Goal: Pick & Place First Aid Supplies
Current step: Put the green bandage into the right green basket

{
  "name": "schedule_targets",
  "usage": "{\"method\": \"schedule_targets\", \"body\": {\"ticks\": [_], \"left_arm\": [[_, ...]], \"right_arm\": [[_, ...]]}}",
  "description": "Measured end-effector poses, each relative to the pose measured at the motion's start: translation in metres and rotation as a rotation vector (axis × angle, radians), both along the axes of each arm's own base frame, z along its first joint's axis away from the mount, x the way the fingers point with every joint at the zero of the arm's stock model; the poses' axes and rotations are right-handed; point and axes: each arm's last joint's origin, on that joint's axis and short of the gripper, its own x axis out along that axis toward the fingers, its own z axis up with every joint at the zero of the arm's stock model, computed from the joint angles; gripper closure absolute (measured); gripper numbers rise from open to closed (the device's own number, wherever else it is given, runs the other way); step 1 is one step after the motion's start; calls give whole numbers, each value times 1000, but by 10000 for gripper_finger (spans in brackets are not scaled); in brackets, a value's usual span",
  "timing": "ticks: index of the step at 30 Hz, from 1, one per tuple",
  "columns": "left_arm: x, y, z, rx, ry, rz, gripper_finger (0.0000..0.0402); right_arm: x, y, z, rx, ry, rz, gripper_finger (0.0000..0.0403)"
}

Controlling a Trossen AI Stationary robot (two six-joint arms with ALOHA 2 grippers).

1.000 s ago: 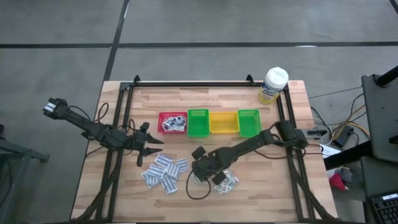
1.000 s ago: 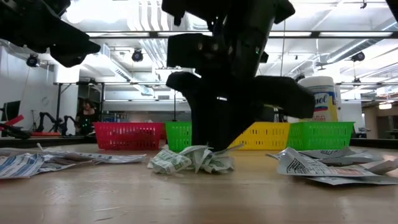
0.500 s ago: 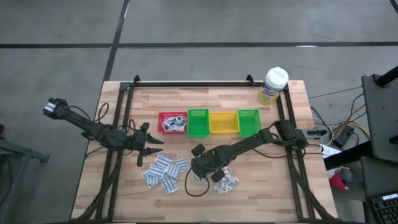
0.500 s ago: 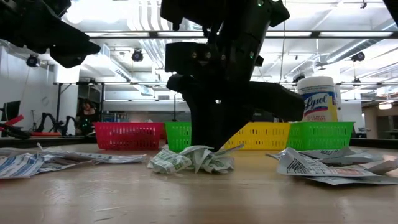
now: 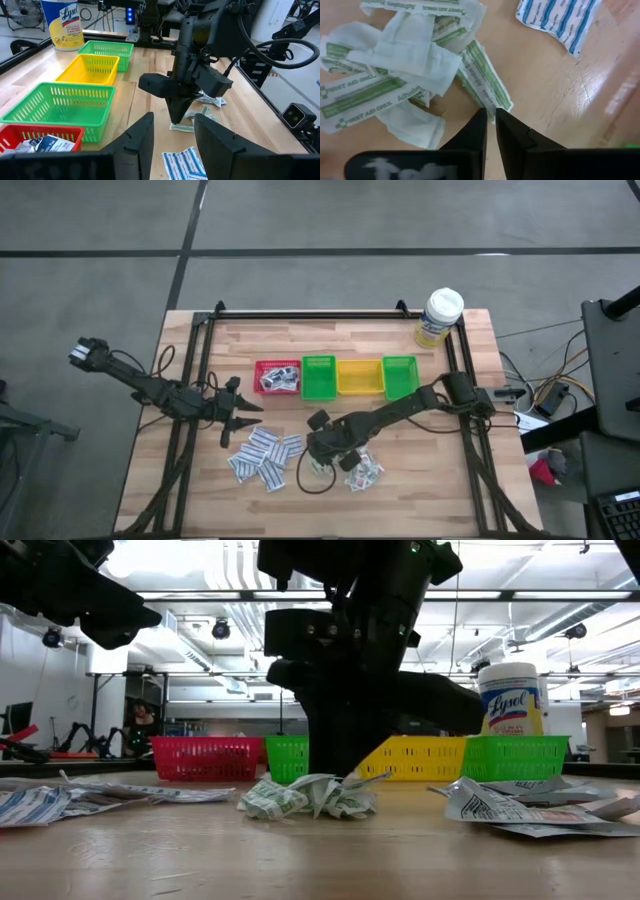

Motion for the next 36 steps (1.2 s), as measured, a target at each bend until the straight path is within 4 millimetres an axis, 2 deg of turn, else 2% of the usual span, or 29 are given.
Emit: {"method": "schedule_targets", "body": {"ticks": [8, 14, 25, 36], "left_arm": [[0, 0, 0, 0, 0, 0, 266], [0, 0, 0, 0, 0, 0, 266], [0, 0, 0, 0, 0, 0, 266], [0, 0, 0, 0, 0, 0, 266]], "right_arm": [[-1, 0, 6, 0, 15, -7, 339], [5, 2, 18, 105, -13, -44, 318], [9, -7, 16, 125, -10, -32, 294], [9, -12, 14, 174, 3, -24, 293]]}}
